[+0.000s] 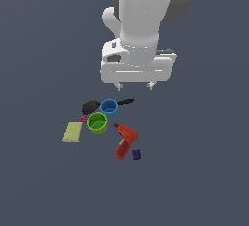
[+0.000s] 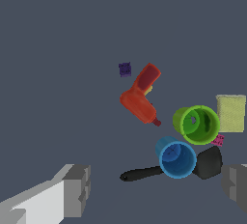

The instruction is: Pick up a designated object from a clutter of objects.

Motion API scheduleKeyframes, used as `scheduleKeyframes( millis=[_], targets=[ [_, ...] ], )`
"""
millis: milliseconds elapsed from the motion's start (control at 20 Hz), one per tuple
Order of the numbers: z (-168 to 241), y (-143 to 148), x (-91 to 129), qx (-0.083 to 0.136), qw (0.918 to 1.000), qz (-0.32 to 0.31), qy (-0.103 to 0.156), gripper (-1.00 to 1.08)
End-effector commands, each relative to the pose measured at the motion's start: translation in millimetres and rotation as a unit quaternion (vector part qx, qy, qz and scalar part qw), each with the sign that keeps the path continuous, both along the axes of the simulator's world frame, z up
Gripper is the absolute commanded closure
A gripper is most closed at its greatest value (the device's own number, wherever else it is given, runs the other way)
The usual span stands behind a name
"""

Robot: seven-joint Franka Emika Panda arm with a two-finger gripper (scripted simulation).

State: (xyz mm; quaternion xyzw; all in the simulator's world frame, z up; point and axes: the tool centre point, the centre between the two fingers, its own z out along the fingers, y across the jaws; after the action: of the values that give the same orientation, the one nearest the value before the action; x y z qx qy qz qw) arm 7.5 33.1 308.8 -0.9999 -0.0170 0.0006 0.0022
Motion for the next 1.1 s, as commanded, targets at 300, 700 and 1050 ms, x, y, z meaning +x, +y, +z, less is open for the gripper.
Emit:
scheduleKeyframes(
  millis=[300, 700, 1050],
  targets=[
    [4, 15, 3, 0.010, 0.9999, 0.007, -0.005, -0.92],
    [6, 23, 5, 0.016, 0.9998, 0.010, -0.008, -0.92],
    [-8, 23, 19, 0.015, 0.9998, 0.014, -0.007, -0.92]
  ],
)
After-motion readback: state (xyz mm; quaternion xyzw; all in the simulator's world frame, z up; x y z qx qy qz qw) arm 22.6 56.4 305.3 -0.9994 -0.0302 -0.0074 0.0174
